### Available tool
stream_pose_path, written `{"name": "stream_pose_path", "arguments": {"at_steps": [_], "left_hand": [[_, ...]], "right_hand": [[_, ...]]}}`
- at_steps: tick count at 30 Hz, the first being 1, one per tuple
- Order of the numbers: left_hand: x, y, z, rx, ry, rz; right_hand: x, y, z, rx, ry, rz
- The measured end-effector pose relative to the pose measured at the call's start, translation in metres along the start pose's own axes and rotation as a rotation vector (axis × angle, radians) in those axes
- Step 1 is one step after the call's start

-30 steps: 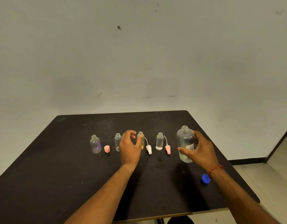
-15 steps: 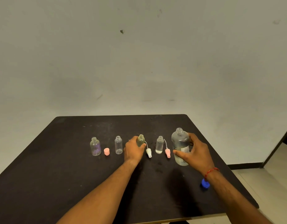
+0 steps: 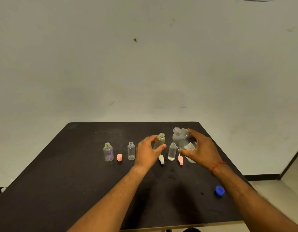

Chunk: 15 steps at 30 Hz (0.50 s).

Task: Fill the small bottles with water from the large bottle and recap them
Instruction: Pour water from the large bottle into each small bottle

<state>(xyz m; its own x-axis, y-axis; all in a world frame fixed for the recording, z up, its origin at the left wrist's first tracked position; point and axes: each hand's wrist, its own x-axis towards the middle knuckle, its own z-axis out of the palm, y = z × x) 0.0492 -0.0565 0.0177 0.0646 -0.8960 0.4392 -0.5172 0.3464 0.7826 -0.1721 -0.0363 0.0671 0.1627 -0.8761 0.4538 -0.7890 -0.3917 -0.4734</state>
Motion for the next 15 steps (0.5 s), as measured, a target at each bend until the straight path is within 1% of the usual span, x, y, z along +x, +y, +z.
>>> {"name": "stream_pose_path", "arguments": {"at_steps": [8,15], "left_hand": [[-0.009,0.014,-0.025,-0.001,-0.012,0.033],[-0.011,0.017,-0.038,0.017,-0.04,0.049]], "right_hand": [[0.009,-0.015,-0.004,-0.248,-0.029,-0.047],[0.014,-0.026,-0.007,-0.36,-0.055,-0.07]]}}
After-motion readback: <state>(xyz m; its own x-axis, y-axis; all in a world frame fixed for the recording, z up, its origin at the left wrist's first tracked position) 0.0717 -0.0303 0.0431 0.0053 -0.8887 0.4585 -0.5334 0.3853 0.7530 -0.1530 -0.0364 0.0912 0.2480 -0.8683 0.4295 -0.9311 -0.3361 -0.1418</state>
